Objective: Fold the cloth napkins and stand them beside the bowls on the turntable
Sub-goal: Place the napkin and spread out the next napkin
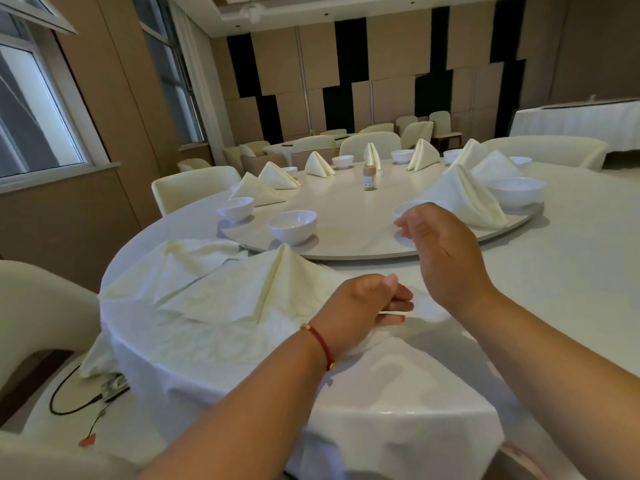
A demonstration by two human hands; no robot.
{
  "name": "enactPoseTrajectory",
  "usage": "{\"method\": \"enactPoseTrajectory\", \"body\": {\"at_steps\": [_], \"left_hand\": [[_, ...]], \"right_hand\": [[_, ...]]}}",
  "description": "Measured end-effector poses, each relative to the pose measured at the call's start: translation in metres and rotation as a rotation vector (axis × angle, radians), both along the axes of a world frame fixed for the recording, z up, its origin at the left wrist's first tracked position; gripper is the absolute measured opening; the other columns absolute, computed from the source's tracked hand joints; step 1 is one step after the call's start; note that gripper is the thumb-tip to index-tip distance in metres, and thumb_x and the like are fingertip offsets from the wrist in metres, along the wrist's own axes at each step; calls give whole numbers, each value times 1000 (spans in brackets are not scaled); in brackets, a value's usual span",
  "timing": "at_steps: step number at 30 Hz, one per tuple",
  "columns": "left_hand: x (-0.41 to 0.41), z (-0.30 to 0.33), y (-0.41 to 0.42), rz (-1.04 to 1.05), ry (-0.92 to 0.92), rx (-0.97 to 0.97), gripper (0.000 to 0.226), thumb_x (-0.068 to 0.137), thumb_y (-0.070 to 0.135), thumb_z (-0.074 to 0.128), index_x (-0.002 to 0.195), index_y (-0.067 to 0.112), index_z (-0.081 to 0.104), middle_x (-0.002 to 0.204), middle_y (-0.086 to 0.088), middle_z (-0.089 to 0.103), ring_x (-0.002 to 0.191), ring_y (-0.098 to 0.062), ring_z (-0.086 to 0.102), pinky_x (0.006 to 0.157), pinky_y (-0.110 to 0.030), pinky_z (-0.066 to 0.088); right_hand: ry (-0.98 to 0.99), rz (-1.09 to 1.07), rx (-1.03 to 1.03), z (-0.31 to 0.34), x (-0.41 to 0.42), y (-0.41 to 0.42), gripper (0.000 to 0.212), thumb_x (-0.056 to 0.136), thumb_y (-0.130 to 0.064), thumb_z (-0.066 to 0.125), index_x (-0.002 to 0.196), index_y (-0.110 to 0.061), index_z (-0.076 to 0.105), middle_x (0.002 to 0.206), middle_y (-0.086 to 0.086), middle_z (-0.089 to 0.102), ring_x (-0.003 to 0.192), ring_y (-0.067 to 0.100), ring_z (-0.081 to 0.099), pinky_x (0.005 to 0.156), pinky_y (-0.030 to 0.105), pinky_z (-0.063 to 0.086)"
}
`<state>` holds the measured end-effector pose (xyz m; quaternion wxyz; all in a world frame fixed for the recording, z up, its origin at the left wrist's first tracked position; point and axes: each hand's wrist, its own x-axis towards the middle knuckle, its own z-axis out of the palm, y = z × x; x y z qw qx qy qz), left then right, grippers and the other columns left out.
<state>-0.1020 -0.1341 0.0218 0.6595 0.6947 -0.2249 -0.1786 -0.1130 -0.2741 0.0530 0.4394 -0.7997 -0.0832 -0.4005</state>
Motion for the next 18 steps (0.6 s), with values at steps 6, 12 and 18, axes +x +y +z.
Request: {"method": "enactPoseTrajectory", "body": {"at_steps": [6, 12, 18], "left_hand": [[24, -2, 90, 457, -467, 389, 17, 90, 24, 64, 79, 11, 68, 78, 3, 69, 71, -3, 60, 70, -19, 47], [43, -9, 158, 598, -460, 636, 12, 93, 29, 59, 88, 21, 67, 90, 9, 66, 81, 2, 57, 67, -12, 39], [44, -14, 159, 476, -443, 630, 18, 98, 25, 49, 90, 30, 65, 86, 18, 64, 79, -2, 59, 68, -6, 39]], "right_hand": [[309, 246, -340, -20, -4, 35, 50, 79, -64, 45, 88, -19, 62, 83, -5, 61, 79, 12, 56, 78, 41, 48], [508, 470, -728, -60, 19, 68, 45, 77, -51, 72, 114, -28, 59, 101, -9, 53, 94, 8, 45, 82, 24, 41], [556, 505, -567, -63, 34, 59, 27, 81, -32, 72, 71, -11, 60, 71, 1, 56, 64, 7, 44, 62, 26, 37]]}}
